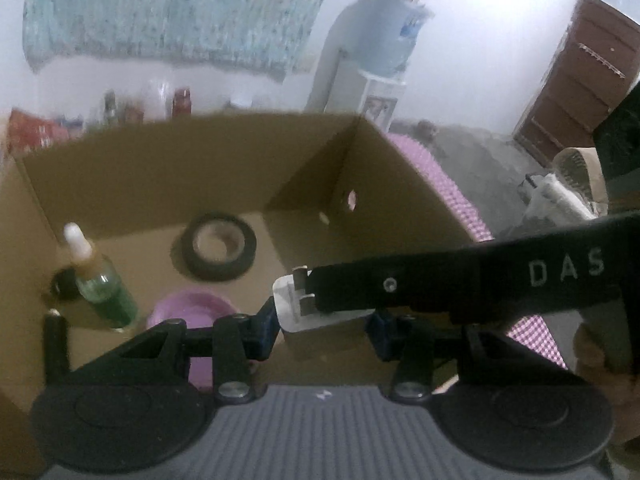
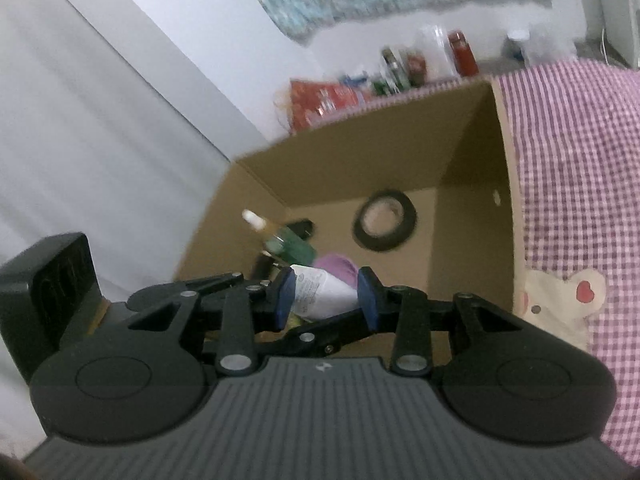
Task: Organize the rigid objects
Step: 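Lift the charger into the box and open the right gripper, then bring the right gripper to the gold-lidded jar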
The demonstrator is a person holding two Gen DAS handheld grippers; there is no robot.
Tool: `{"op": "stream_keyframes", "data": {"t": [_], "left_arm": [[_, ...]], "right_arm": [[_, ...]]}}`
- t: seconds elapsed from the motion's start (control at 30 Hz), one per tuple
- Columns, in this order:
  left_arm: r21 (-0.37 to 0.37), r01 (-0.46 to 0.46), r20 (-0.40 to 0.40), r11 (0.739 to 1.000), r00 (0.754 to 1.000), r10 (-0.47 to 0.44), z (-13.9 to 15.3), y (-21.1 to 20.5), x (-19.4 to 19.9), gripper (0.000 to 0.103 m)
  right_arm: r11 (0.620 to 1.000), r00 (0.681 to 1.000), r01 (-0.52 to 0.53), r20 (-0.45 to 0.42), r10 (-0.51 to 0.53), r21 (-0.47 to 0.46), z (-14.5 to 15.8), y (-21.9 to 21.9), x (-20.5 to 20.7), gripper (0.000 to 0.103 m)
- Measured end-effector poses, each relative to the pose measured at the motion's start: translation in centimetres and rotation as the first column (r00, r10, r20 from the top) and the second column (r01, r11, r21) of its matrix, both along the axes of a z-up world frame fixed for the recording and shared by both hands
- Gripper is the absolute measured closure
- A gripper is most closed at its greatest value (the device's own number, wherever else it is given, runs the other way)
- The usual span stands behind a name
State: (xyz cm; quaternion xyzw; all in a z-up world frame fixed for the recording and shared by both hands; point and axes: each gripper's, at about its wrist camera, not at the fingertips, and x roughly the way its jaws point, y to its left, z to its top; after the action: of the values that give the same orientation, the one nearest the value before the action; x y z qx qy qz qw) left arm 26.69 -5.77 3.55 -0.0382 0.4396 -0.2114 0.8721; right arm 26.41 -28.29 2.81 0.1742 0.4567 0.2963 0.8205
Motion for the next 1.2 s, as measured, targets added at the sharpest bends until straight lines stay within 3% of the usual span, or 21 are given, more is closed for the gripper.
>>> {"op": "stream_keyframes", "data": {"t": [0.27,0.33,0.43,0.6,0.87,1.07,1.2], "left_arm": [[-0.018,-0.007,-0.064,1.0,0.998,0.006,-1.4,0.4,1.1,0.059],[-0.02,-0.007,-0.067,1.0,0.998,0.005,-1.5,0.3,1.2,0.059],[-0.032,0.0,-0.07,0.999,0.998,-0.003,-1.6,0.1,1.3,0.069],[-0.039,-0.01,-0.037,0.999,0.999,0.009,-1.0,0.2,0.9,0.068],[-0.04,-0.004,0.091,0.999,0.996,0.008,2.7,1.4,-3.4,0.034],[-0.051,0.039,0.193,0.998,0.981,-0.028,5.5,3.1,-10.0,0.019],[-0.054,0.045,0.198,0.997,0.98,-0.034,5.6,4.5,-14.0,0.015]], "right_arm": [[0.994,0.998,-0.066,0.0,0.066,-0.088,-1.3,2.2,0.6,0.071],[0.993,0.997,-0.076,-0.005,0.076,-0.087,-1.6,2.5,0.9,0.07],[0.992,0.997,-0.08,-0.003,0.08,-0.095,-1.8,2.7,0.9,0.07],[0.995,0.998,-0.065,0.012,0.066,-0.081,-1.7,2.5,1.0,0.07],[1.0,0.991,0.006,0.133,-0.008,0.019,2.0,-1.0,-2.8,0.068],[0.984,0.974,0.077,0.2,-0.109,0.163,4.4,-5.4,-8.9,0.062],[0.967,0.972,0.109,0.179,-0.152,0.23,3.6,-7.4,-12.8,0.059]]}}
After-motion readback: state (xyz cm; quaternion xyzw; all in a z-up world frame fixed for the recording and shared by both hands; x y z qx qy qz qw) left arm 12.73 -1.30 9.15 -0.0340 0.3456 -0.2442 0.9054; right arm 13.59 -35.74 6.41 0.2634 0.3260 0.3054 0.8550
